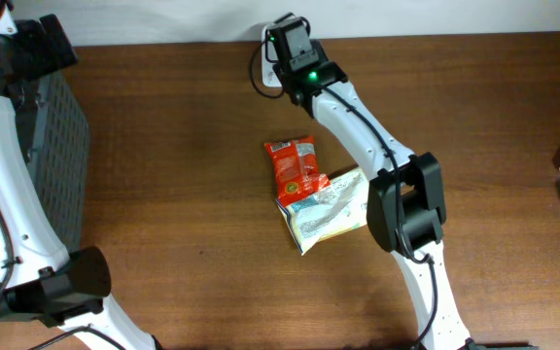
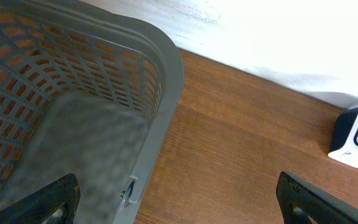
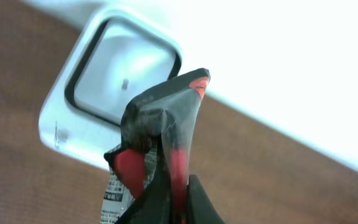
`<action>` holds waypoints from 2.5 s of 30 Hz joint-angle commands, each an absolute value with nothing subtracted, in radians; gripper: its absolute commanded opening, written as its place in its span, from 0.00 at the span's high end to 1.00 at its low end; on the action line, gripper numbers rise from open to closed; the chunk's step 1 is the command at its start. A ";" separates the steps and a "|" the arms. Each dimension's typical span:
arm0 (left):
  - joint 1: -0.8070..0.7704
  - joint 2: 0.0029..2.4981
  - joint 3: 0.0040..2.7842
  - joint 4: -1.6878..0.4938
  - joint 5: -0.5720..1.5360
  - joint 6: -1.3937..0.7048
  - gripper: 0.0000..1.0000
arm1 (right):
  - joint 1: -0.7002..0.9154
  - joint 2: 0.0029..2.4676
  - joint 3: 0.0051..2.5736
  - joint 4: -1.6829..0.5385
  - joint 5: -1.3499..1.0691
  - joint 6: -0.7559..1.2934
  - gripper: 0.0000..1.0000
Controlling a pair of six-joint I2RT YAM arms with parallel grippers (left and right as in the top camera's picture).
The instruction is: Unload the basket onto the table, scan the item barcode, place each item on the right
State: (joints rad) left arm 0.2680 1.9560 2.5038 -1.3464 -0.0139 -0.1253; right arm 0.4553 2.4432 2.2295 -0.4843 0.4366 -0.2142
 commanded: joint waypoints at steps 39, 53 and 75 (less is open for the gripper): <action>0.271 1.948 2.505 -1.348 -0.010 -0.134 0.01 | 0.009 2.278 2.259 -0.788 0.627 0.421 0.96; 0.271 1.948 2.505 -1.348 -0.010 -0.134 0.01 | -0.578 2.280 2.246 -1.163 0.499 0.559 0.96; 0.271 1.948 2.505 -1.348 -0.010 -0.134 0.01 | -0.706 2.352 2.195 -1.059 0.266 0.533 0.13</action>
State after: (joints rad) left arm 0.2680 1.9560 2.5038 -1.3464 -0.0139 -0.1253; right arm -0.7101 2.3333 2.2044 -1.0477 0.3622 0.5488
